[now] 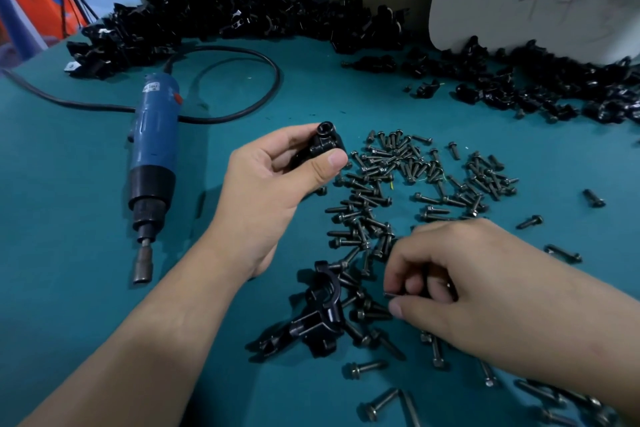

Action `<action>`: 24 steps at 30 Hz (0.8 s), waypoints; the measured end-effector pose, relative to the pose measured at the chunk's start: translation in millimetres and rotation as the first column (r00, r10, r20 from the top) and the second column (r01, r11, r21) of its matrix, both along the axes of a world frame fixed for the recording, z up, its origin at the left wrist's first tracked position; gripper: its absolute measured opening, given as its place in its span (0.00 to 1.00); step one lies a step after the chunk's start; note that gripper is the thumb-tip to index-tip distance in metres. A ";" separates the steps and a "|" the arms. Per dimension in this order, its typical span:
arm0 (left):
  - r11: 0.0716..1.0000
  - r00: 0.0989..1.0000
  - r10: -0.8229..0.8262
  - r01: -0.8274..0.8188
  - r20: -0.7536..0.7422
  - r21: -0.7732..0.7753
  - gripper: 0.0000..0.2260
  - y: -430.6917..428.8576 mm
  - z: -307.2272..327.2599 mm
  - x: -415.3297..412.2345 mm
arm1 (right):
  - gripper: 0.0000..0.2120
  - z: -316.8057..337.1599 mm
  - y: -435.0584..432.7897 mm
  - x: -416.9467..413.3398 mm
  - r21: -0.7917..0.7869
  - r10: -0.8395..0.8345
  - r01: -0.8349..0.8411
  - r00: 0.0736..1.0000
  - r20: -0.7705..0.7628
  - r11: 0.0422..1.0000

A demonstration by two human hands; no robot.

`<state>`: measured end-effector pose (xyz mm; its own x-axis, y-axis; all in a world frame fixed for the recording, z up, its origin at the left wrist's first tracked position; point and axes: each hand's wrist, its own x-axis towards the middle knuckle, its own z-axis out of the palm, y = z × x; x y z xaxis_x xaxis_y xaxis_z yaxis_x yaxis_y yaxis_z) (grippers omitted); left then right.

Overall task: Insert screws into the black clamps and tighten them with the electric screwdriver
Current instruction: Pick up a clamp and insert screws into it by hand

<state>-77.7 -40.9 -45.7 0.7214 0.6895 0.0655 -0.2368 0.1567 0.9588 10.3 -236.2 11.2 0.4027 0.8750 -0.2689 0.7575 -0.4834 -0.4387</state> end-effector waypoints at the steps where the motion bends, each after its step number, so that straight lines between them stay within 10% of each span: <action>1: 1.000 1.000 0.000 0.000 -0.004 0.003 0.23 -0.1 -0.2 0.2 | 0.05 0.0 -0.2 -0.3 0.013 0.005 -0.005 1.000 0.007 1.000; 11: 0.993 0.994 -0.112 0.111 0.016 0.037 0.19 0.1 0.0 -0.9 | 0.06 12.7 36.2 21.4 0.513 -0.189 0.299 0.948 -0.256 0.805; 24: 0.991 0.996 -0.090 0.088 0.025 0.096 0.17 1.7 -5.0 1.1 | 0.08 21.7 63.9 36.4 0.552 -0.084 0.189 0.974 -0.210 0.812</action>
